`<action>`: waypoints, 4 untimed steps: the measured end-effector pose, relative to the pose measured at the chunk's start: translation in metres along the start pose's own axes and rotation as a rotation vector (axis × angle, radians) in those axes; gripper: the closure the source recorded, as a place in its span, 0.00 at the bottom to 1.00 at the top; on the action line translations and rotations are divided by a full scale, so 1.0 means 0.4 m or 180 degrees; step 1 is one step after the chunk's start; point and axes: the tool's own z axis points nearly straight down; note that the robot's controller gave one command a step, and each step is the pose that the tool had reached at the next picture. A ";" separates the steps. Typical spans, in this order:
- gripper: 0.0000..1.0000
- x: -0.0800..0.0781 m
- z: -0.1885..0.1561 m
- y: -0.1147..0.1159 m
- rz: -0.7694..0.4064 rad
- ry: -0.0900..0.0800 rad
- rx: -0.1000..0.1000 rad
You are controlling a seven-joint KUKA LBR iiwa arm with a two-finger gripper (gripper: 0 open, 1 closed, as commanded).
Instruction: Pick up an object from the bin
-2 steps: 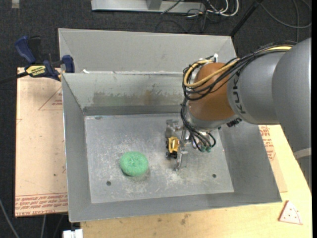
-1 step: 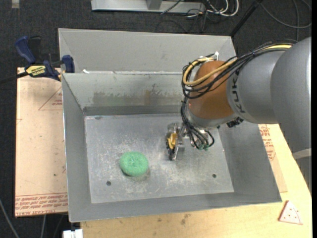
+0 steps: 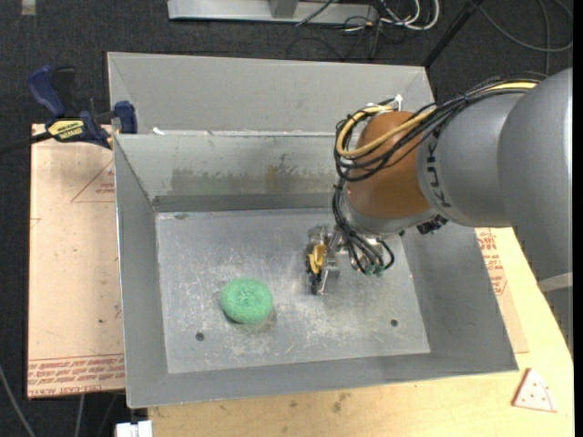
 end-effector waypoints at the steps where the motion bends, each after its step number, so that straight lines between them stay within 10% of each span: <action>1: 1.00 0.000 -0.004 0.000 -0.0001 0.0004 0.0000; 4: 1.00 0.003 -0.099 0.001 -0.0004 0.0027 0.0001</action>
Offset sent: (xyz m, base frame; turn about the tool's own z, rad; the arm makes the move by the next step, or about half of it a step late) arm 0.0000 0.0001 0.0554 0.0000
